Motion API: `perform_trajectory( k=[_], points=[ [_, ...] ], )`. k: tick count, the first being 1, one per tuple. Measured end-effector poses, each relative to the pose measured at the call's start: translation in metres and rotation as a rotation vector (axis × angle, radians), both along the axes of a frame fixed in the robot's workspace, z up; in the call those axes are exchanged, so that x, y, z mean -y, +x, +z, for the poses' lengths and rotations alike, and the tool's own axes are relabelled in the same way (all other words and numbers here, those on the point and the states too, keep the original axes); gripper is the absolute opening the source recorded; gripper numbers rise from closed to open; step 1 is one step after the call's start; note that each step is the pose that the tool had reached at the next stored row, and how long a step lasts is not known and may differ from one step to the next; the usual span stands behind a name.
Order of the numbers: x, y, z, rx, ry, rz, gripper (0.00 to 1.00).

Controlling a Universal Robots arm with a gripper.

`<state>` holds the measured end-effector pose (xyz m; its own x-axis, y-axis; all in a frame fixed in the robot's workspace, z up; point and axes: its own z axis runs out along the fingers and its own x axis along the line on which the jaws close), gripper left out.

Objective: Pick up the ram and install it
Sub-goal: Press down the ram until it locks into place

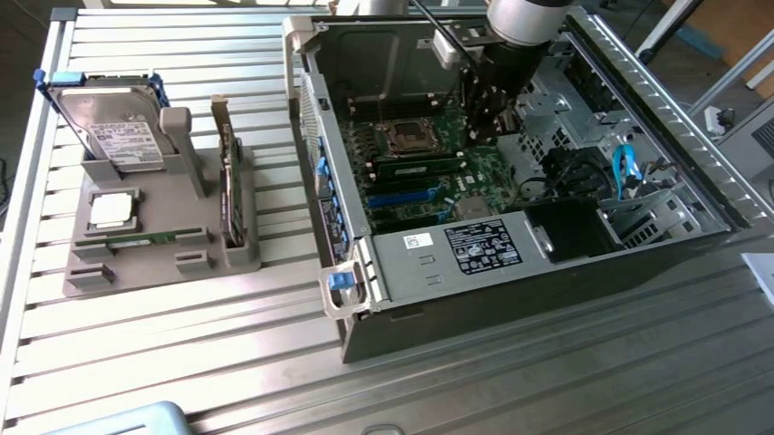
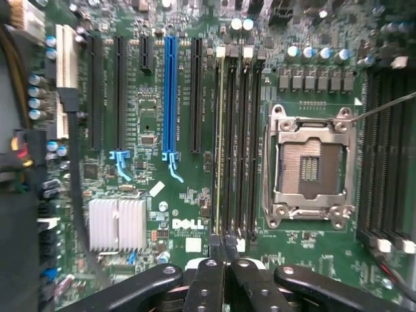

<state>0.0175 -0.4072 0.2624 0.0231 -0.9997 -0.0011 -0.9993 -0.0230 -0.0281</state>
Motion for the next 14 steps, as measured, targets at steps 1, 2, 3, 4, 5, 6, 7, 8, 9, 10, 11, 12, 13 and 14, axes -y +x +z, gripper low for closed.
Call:
perform_trajectory(
  k=[1,2,3,4,5,6,7,8,9,10,11,12,13,14],
  points=[
    [0.0,-0.001,-0.0001,0.0003,0.0003,0.0,0.11],
    [0.0,-0.006,-0.0001,0.0004,0.0003,0.0,0.11],
    [0.0,-0.012,-0.0002,0.0004,0.0003,0.0,0.11],
    [0.0,-0.02,-0.0005,0.0003,0.0002,0.0,0.11],
    [0.0,-0.025,-0.0008,0.0003,0.0001,0.0,0.11],
    [0.0,-0.03,-0.001,0.0003,0.0001,0.0,0.11],
    [0.0,-0.037,-0.0015,0.0004,0.0003,0.0,0.11],
    [0.0,-0.046,-0.0021,0.0003,0.0002,0.0,0.11],
    [0.0,-0.055,-0.0026,0.0003,0.0002,0.0,0.11],
    [0.0,-0.064,-0.0034,0.0003,0.0001,0.0,0.11],
    [0.0,-0.07,-0.004,0.0003,0.0002,0.0,0.11],
    [0.0,-0.076,-0.0045,0.0002,0.0002,0.0,0.11],
    [0.0,-0.079,-0.0052,0.0004,0.0004,0.0,0.11],
    [0.0,-0.08,-0.0064,0.0003,0.0003,0.0,0.11]
  ],
)
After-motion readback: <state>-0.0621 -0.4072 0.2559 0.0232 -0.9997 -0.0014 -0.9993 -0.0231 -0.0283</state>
